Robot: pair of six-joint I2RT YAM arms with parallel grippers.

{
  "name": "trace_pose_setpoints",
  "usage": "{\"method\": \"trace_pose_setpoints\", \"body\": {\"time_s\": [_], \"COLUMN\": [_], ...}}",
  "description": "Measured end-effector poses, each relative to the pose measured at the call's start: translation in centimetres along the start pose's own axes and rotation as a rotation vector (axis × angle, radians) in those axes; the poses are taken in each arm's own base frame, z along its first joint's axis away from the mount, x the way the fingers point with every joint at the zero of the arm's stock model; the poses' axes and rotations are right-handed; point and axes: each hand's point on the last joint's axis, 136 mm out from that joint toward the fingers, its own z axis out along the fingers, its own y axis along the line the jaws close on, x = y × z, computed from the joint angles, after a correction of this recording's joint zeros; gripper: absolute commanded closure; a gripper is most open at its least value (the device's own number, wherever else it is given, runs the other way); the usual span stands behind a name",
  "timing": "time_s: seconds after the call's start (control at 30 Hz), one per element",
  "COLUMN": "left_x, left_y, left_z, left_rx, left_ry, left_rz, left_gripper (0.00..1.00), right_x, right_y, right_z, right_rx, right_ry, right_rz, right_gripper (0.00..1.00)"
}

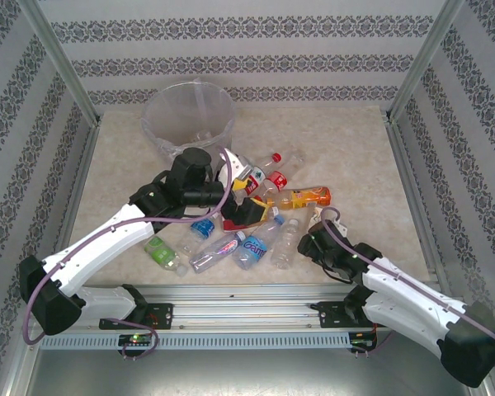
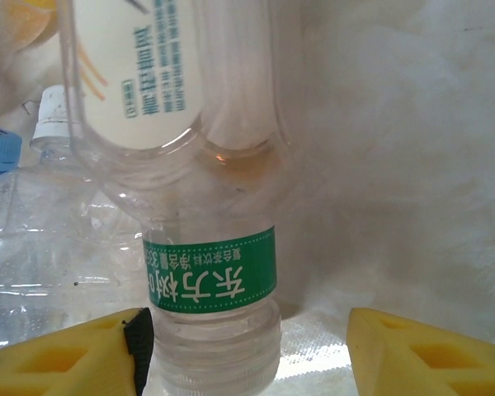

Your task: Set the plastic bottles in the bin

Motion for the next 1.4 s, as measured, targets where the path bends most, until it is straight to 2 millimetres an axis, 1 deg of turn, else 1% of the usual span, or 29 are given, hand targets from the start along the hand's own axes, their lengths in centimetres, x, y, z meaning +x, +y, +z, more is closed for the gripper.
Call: {"method": "trace_pose_setpoints", "body": {"time_s": [0.17, 0.37, 0.5, 0.7, 1.03, 1.13, 1.3, 1.4], "left_x": [0.0, 0.0, 0.2, 0.6, 0.5, 0.5, 0.4, 0.1], "left_y": [-0.3, -0.2, -0.1, 0.2, 0.1, 0.0, 0.0, 0.0], "left_z": [0.1, 0.1, 0.3, 0.8, 0.8, 0.8, 0.8, 0.7], "left_rx": [0.005, -0.002, -0.001, 0.001, 0.007, 0.007, 0.007, 0.008], "left_ry": [0.001, 0.0, 0.007, 0.023, 0.023, 0.022, 0.021, 0.016], "left_rz": [0.005, 0.004, -0.004, -0.015, -0.015, -0.014, -0.013, -0.01], "left_gripper": [0.0, 0.0, 0.0, 0.0, 0.0, 0.0, 0.0, 0.0], "right_x": [-0.2, -1.5, -1.8, -1.5, -0.7, -1.0, -1.6, -1.7], "right_y": [-0.7, -0.9, -1.4, -1.5, -1.8, -1.4, -0.3, -0.1], "right_z": [0.4, 0.2, 0.5, 1.0, 1.8, 1.7, 1.5, 1.3], "right_rx": [0.0, -0.02, -0.017, -0.028, 0.012, 0.019, 0.009, 0.006], "right_ry": [-0.016, -0.05, -0.049, -0.024, 0.037, 0.043, 0.043, 0.046], "right_rz": [0.016, 0.022, 0.021, -0.018, -0.13, -0.157, -0.202, -0.226], "right_gripper": [0.36, 0.36, 0.36, 0.36, 0.37, 0.39, 0.39, 0.41]}}
